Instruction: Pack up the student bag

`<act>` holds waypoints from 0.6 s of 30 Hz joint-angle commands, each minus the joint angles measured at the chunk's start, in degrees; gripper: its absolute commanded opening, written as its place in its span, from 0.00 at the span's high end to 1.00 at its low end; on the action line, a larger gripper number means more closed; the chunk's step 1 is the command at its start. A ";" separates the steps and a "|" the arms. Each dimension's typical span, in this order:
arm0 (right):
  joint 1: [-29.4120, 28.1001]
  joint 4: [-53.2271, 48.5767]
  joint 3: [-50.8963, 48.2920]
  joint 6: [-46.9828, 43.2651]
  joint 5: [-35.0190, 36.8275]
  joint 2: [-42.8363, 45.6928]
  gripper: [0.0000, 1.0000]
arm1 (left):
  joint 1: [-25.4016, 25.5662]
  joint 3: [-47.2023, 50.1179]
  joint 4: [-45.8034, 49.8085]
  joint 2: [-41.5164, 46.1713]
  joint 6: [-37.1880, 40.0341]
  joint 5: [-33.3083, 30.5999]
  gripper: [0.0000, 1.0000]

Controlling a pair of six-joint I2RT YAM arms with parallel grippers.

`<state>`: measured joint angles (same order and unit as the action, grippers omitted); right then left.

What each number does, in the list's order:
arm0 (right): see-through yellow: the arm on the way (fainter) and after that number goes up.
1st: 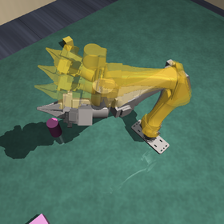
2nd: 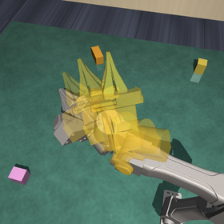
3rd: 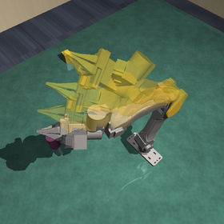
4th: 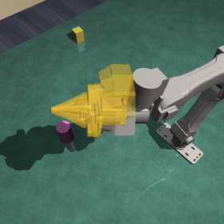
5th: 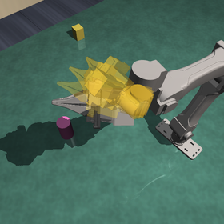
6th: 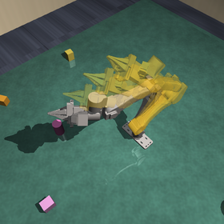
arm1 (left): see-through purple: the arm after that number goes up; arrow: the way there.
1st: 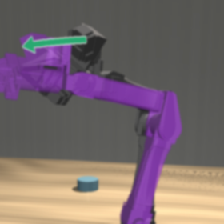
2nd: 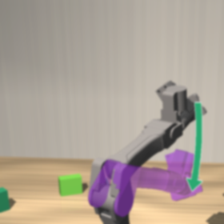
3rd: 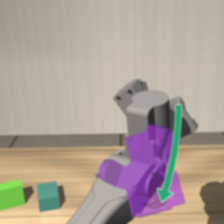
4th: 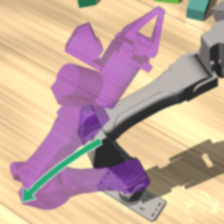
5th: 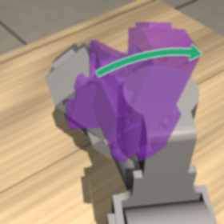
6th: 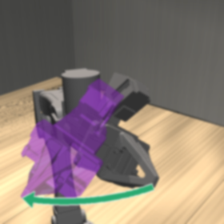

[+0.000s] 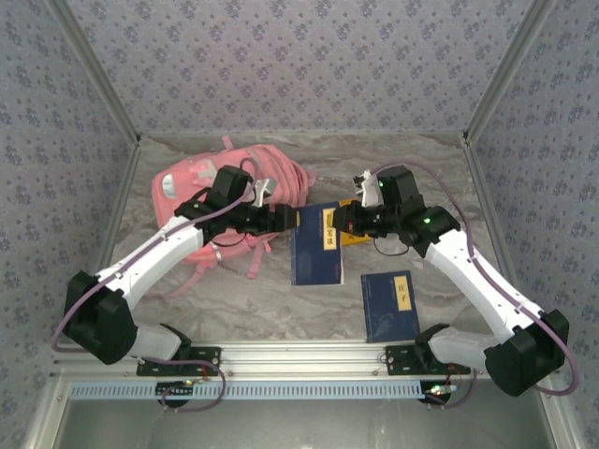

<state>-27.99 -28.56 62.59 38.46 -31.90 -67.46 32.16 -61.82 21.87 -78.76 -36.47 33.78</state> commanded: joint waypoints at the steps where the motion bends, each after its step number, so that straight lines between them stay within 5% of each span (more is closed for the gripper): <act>1: 0.50 5.66 2.28 5.61 -5.49 1.59 1.00 | -0.07 2.39 -8.45 1.44 -4.18 6.78 0.26; 5: 1.03 8.43 2.12 7.63 -6.93 1.63 1.00 | 0.02 5.31 -18.65 2.47 -10.10 11.54 0.28; 18: 4.65 11.00 -0.10 9.64 -6.76 1.98 0.97 | 0.01 9.87 -35.87 7.09 -19.68 14.94 0.60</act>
<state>-23.86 -19.86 62.61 46.81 -37.36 -66.87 32.14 -52.38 -7.92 -74.15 -54.08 46.35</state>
